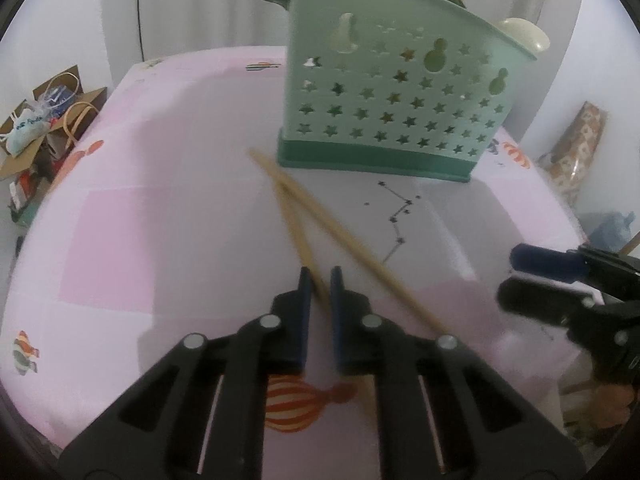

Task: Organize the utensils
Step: 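Move the right gripper down and close it on a loose wooden chopstick, then lift the chopstick with the right gripper while the left gripper grasps another chopstick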

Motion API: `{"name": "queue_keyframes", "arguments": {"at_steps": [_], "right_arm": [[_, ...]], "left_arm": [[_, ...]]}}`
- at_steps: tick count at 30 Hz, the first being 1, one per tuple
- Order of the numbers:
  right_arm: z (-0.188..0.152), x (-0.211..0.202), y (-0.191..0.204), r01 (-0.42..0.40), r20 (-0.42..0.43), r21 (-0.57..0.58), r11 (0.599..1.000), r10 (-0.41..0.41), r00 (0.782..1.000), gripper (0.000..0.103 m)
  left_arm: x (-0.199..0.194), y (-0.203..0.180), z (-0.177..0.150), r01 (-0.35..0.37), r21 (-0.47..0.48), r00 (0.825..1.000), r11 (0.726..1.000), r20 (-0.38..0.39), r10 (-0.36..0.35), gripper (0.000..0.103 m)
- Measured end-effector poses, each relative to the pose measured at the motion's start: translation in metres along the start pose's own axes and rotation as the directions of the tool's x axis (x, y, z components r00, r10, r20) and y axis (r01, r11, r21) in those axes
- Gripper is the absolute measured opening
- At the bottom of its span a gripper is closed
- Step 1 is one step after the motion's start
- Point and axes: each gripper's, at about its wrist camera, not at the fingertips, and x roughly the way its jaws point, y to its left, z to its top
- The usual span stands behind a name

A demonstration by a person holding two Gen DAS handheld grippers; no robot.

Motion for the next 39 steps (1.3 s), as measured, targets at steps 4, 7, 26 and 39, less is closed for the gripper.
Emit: {"name": "queue_keyframes", "arguments": {"at_steps": [4, 7, 26, 39], "right_arm": [[0.004, 0.024, 0.017, 0.014, -0.047, -0.087, 0.996, -0.018, 0.999, 0.04], [0.005, 0.036, 0.027, 0.043, -0.061, -0.143, 0.989, -0.052, 0.997, 0.033], [-0.016, 0.019, 0.022, 0.114, -0.125, -0.231, 0.966, -0.145, 0.981, 0.008], [-0.031, -0.008, -0.013, 0.167, -0.158, -0.171, 0.971, -0.194, 0.968, 0.008]], "left_arm": [[-0.002, 0.008, 0.001, -0.037, 0.001, 0.999, 0.999, -0.002, 0.037, 0.005], [-0.003, 0.012, 0.001, -0.051, -0.003, 0.999, 0.999, -0.003, 0.051, 0.004], [-0.004, 0.009, -0.001, -0.076, 0.016, 0.997, 0.997, -0.007, 0.077, 0.004], [-0.003, 0.006, -0.001, -0.077, 0.02, 0.997, 0.997, -0.01, 0.077, 0.004]]}}
